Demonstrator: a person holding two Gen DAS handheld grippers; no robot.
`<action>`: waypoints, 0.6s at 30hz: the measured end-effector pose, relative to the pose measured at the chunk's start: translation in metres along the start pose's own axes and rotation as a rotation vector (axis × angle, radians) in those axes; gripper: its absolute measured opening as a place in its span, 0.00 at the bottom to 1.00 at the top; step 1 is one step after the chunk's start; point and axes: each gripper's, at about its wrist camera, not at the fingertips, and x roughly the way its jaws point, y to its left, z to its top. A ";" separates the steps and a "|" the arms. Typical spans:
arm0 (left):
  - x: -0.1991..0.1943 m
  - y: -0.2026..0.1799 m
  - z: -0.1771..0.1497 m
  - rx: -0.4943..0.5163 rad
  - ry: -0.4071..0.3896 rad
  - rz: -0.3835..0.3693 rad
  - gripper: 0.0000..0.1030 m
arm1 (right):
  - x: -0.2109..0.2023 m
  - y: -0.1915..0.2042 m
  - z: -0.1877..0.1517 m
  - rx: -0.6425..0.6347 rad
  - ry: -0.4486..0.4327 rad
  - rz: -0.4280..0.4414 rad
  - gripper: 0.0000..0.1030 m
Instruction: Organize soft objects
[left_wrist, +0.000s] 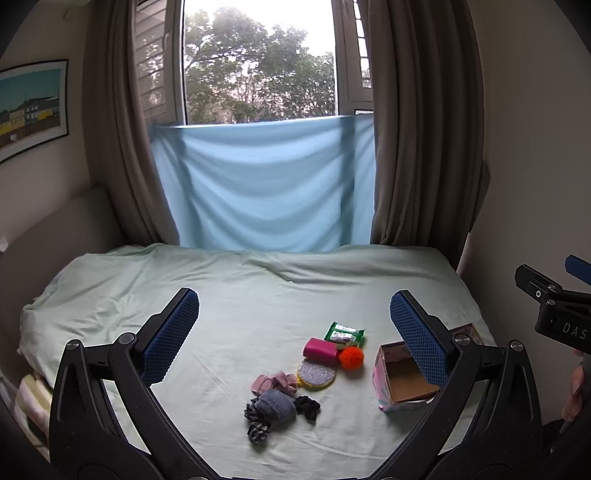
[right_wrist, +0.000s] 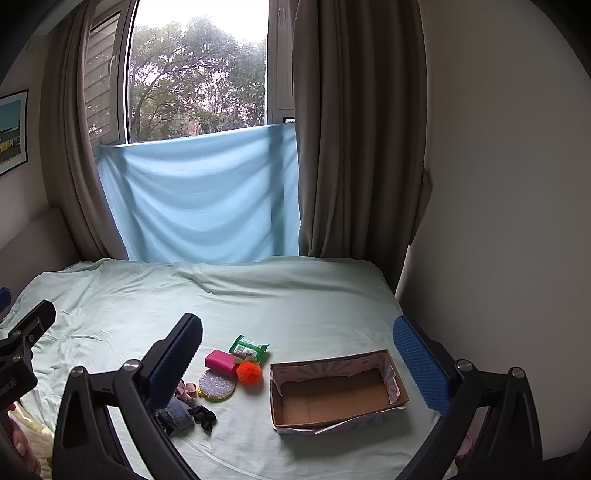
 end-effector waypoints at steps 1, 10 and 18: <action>0.000 0.001 0.001 0.000 0.001 0.000 1.00 | 0.001 0.000 0.000 0.000 0.001 0.000 1.00; 0.002 0.002 0.002 0.001 -0.002 -0.002 1.00 | 0.003 0.000 0.000 0.003 -0.001 0.005 1.00; 0.001 0.000 0.001 -0.001 -0.009 0.002 1.00 | 0.003 -0.001 -0.002 0.006 -0.005 0.006 1.00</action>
